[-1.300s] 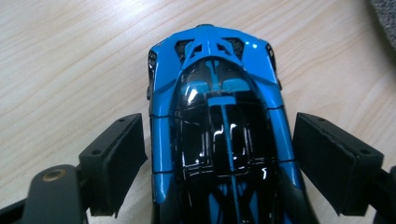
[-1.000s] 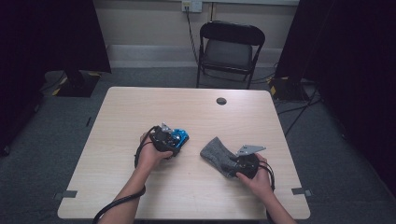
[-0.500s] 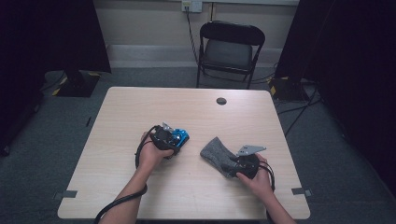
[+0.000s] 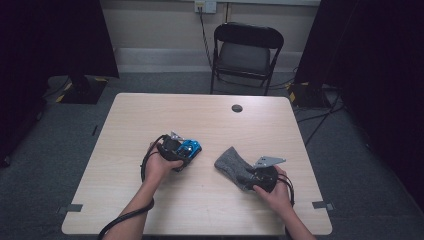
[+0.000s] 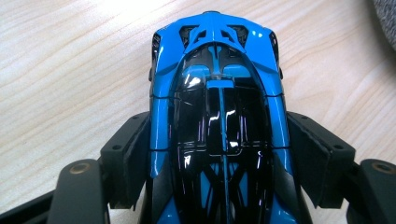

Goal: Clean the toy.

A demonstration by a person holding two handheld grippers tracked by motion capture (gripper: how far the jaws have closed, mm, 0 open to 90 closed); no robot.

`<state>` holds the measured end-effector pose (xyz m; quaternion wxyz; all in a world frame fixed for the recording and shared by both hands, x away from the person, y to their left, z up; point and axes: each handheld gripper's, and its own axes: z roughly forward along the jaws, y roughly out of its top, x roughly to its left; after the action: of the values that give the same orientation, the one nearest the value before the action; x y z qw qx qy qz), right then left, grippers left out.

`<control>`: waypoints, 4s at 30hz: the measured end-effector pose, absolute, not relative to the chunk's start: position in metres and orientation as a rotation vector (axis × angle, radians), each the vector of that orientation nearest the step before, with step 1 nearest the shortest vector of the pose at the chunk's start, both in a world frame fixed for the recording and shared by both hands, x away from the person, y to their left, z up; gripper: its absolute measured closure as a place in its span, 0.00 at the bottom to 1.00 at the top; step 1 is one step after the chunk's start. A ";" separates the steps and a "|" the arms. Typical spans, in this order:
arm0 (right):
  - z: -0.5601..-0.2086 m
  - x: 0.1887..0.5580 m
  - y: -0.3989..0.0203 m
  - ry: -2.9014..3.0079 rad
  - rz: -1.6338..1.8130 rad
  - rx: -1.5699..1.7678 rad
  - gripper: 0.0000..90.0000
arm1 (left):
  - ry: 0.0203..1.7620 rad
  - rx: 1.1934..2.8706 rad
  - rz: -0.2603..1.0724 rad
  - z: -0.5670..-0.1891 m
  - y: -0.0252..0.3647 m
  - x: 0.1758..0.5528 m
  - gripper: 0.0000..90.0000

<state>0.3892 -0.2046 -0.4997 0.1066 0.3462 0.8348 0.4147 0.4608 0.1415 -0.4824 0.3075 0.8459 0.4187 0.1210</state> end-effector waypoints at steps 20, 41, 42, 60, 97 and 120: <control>-0.500 0.387 -0.203 2.442 1.210 1.030 0.56 | 1.107 2.236 0.353 -0.484 0.141 0.453 0.31; -0.499 0.393 -0.199 2.465 1.199 1.026 0.57 | 1.136 2.253 0.407 -0.487 0.125 0.462 0.24; -0.498 0.393 -0.199 2.465 1.197 1.027 0.56 | 1.147 2.248 0.410 -0.488 0.124 0.461 0.26; -0.498 0.393 -0.197 2.461 1.196 1.031 0.57 | 1.169 2.239 0.358 -0.478 0.134 0.452 0.31; -0.428 0.445 -0.160 2.377 1.196 1.179 0.86 | 0.875 2.261 0.254 -0.446 0.123 0.410 0.31; -0.432 0.433 -0.124 2.582 1.173 0.858 0.86 | 0.841 2.315 0.313 -0.447 0.121 0.406 0.31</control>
<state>0.4328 -0.1237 -0.4318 0.0895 0.2884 0.8679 0.3943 0.4062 0.1213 -0.4468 0.3234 0.8823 0.3205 0.1191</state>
